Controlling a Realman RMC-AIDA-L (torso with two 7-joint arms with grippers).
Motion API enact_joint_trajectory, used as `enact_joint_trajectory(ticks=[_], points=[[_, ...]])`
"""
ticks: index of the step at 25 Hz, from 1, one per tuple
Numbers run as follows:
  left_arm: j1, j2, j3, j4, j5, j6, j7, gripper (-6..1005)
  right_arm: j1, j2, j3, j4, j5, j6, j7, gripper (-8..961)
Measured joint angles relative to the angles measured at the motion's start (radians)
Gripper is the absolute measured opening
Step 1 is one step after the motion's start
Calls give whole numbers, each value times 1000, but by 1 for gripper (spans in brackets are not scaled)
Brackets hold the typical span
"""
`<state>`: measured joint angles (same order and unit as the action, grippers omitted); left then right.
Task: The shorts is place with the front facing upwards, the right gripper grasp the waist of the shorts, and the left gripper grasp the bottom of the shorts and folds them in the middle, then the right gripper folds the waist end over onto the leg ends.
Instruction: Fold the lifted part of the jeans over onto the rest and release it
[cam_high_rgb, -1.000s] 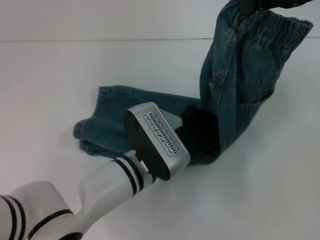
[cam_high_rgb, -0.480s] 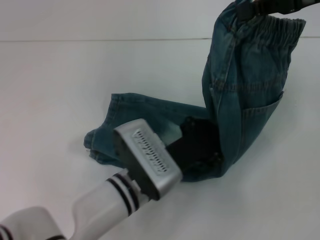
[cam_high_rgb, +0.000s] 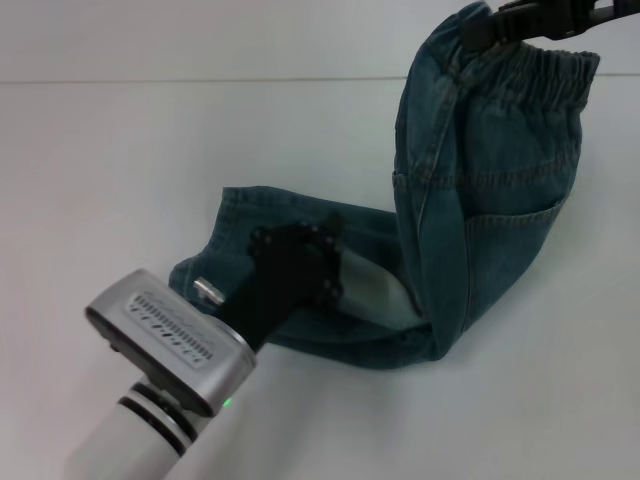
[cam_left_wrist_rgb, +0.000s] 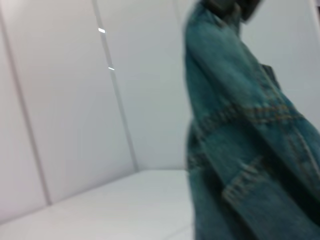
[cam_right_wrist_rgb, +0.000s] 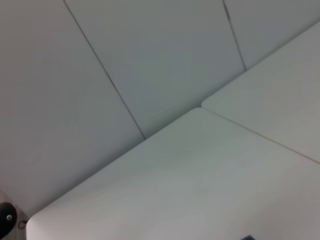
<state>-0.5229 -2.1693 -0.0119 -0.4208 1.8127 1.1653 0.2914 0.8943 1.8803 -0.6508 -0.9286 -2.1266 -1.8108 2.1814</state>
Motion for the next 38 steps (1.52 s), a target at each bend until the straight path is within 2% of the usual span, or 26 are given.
enact_joint_trajectory(ticks=[3,10,15,19,26,32,36,38], points=[[39,1,-45,13,-1,32,0,2,5,5,-23,10,0,24,-3,52],[161,1,-220,27,-6,163,-11,2,39,17,-72,106,6,75,-41,52],[234,3,-309,79,-8,276,-109,1,87,51,-116,170,6,106,-72,51],[273,2,-356,140,-8,312,-216,1,132,84,-197,220,4,151,-92,52],[298,1,-392,202,-9,316,-298,1,213,147,-357,305,-1,227,-124,72],[301,1,-392,210,-9,311,-302,0,256,190,-465,357,-3,296,-106,93],[300,2,-390,210,-6,313,-303,0,246,200,-480,353,-3,344,-114,106],[297,3,-386,210,-3,308,-303,0,237,199,-476,349,1,360,-130,255]])
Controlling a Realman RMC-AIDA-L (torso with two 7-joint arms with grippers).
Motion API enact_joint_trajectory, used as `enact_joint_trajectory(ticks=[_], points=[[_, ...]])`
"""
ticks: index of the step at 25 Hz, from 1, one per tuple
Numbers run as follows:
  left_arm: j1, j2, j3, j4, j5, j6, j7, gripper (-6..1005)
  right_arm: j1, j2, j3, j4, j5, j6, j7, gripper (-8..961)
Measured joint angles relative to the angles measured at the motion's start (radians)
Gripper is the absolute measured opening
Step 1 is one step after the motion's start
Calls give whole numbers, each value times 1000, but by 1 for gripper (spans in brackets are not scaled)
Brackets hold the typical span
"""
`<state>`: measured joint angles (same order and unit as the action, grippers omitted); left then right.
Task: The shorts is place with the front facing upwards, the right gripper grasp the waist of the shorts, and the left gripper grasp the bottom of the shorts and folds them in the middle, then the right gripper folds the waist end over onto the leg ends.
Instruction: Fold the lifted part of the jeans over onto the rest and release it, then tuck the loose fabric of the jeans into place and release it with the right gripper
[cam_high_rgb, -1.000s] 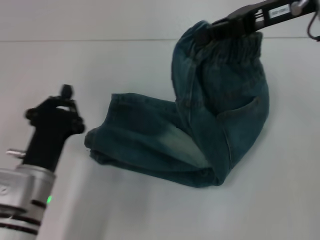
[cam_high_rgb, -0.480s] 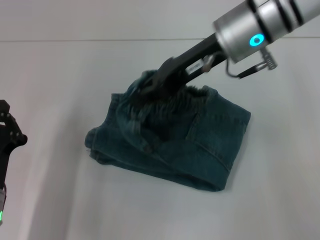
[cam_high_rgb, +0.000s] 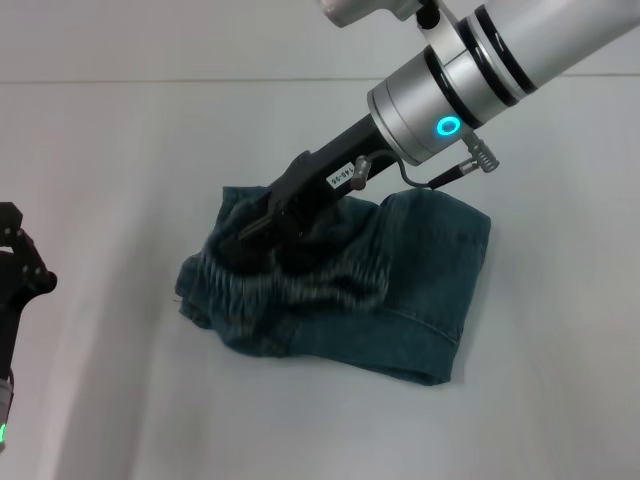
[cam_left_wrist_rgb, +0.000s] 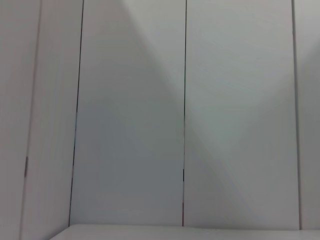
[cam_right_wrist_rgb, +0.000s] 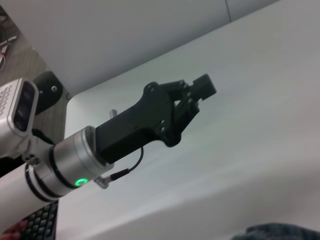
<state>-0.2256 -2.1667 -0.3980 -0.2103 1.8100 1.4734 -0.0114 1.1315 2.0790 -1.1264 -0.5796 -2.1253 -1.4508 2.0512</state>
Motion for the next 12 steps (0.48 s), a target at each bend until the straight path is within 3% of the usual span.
enact_joint_trajectory(ticks=[7,12], points=[[-6,-2,5,0,2,-12,-2,1,-5,-11,12,-4,1,10,-22,575],[-7,-2,17,-1,2,-15,-10,1,-8,-42,10,-20,-24,-63,32,780]])
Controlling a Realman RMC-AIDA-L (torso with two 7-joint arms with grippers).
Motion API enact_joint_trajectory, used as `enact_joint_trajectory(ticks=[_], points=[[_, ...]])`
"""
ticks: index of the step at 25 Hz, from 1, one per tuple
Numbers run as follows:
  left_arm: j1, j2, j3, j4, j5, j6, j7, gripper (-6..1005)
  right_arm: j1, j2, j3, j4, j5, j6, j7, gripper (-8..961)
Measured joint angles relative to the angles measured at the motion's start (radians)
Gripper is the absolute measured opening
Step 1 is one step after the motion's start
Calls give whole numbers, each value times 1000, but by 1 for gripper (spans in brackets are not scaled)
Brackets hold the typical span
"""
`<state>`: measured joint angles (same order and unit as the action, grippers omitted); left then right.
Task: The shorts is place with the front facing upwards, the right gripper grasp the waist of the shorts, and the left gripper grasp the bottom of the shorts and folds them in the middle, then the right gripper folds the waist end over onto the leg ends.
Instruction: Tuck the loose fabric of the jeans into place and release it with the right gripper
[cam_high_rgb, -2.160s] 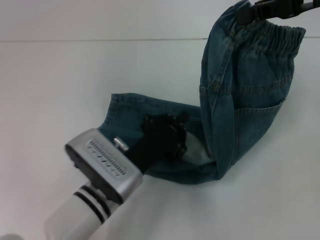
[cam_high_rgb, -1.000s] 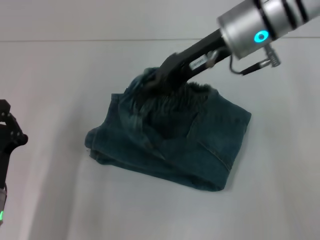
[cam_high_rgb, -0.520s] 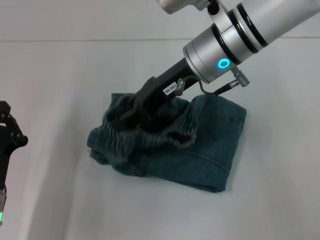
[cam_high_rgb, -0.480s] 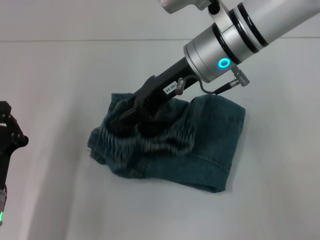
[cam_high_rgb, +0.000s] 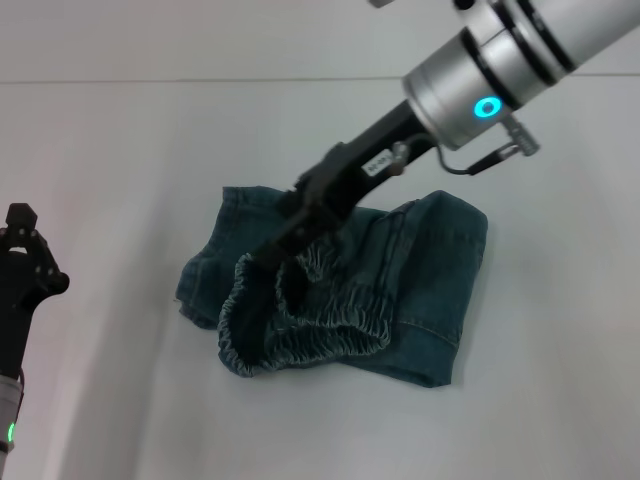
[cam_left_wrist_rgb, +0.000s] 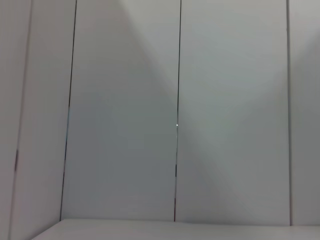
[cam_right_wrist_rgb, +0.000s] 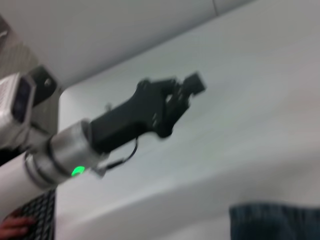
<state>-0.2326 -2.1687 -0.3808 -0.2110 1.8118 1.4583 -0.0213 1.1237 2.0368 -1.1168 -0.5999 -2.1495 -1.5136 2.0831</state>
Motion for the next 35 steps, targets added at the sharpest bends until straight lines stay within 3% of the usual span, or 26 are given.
enact_joint_trajectory(ticks=[6,10,13,21,35], points=[[0,1,4,1,0,-1,-1,2,-41,-53,1,-86,-18,-223,72,880],[-2,3,4,2,0,-1,-1,2,-71,-56,-6,-102,-35,-356,77,947],[-6,3,3,8,0,3,0,2,-83,-47,-6,-102,-90,-391,82,947],[-23,3,2,12,0,7,0,1,-99,5,-6,-92,-268,-352,91,947],[-28,0,5,11,0,0,0,0,-105,32,2,-34,-301,-214,81,947]])
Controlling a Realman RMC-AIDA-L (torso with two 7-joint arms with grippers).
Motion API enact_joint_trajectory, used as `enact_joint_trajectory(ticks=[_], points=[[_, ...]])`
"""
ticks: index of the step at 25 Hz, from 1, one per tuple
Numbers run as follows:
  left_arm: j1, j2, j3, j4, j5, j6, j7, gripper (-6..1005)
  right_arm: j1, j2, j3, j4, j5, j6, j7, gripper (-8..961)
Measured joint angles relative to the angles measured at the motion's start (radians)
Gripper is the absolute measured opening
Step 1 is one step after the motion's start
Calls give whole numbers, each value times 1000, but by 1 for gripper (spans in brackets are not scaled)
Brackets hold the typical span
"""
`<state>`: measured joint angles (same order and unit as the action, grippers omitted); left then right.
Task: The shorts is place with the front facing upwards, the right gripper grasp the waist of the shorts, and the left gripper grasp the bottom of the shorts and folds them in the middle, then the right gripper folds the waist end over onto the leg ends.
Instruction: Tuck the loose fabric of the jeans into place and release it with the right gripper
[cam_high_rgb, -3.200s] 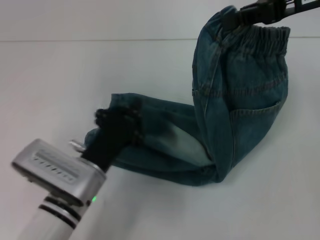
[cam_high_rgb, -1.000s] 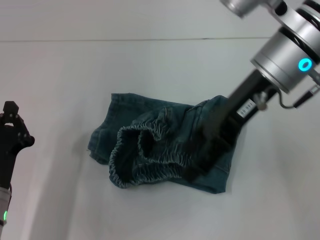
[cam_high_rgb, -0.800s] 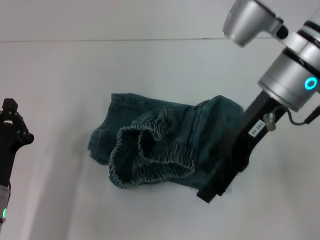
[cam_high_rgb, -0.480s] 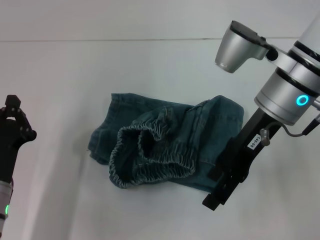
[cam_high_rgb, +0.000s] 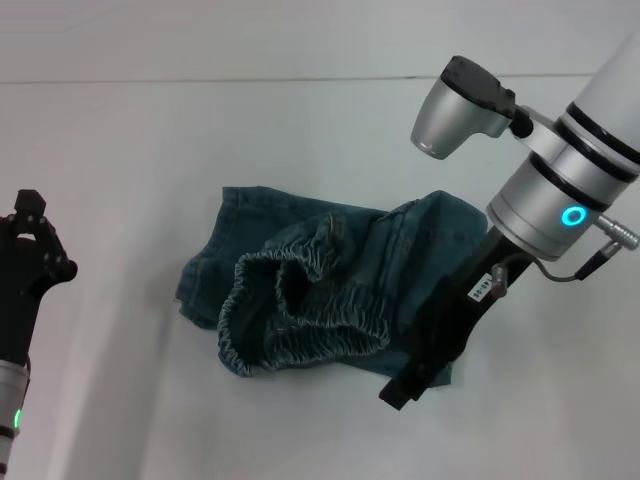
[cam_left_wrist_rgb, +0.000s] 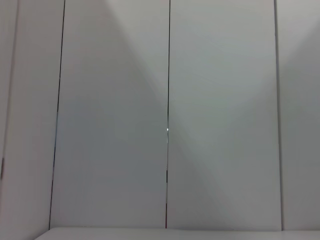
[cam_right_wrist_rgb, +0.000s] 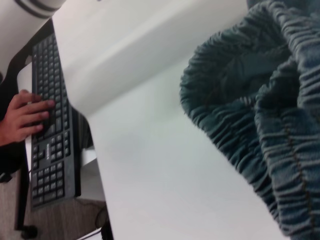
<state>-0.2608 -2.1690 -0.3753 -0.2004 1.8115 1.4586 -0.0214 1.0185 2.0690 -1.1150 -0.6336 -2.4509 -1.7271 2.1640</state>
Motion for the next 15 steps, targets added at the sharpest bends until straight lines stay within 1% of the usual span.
enact_joint_trajectory(ticks=[4,9,15], points=[[0,0,8,1,0,0,0,0,-2,13,3,0,21,38,-9,947],[0,-2,10,1,0,-1,0,0,-2,14,4,0,64,78,-15,947],[3,0,10,1,0,-1,-2,0,-8,14,16,7,125,179,-47,947]])
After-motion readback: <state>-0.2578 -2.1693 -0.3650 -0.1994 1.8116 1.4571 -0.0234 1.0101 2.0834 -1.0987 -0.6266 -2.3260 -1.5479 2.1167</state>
